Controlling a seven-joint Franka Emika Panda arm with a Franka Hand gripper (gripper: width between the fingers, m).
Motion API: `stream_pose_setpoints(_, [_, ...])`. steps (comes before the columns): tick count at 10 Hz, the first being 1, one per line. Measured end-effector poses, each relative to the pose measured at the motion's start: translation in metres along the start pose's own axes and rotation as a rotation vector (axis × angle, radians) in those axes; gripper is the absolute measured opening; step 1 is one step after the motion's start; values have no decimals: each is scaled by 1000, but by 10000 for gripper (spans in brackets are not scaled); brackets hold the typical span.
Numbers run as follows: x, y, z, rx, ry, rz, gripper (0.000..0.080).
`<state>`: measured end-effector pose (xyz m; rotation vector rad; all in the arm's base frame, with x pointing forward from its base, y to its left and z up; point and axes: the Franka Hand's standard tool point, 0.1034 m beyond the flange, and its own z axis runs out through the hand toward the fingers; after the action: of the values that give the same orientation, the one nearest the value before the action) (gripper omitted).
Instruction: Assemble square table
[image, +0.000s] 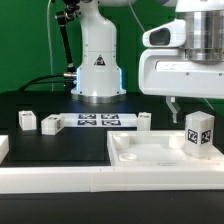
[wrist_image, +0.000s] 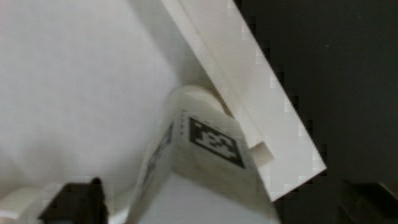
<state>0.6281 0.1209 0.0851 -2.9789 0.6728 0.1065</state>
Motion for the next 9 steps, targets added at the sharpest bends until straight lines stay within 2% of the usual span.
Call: stream_pose_setpoints(9, [0,2,2,-2,-3,-692,649])
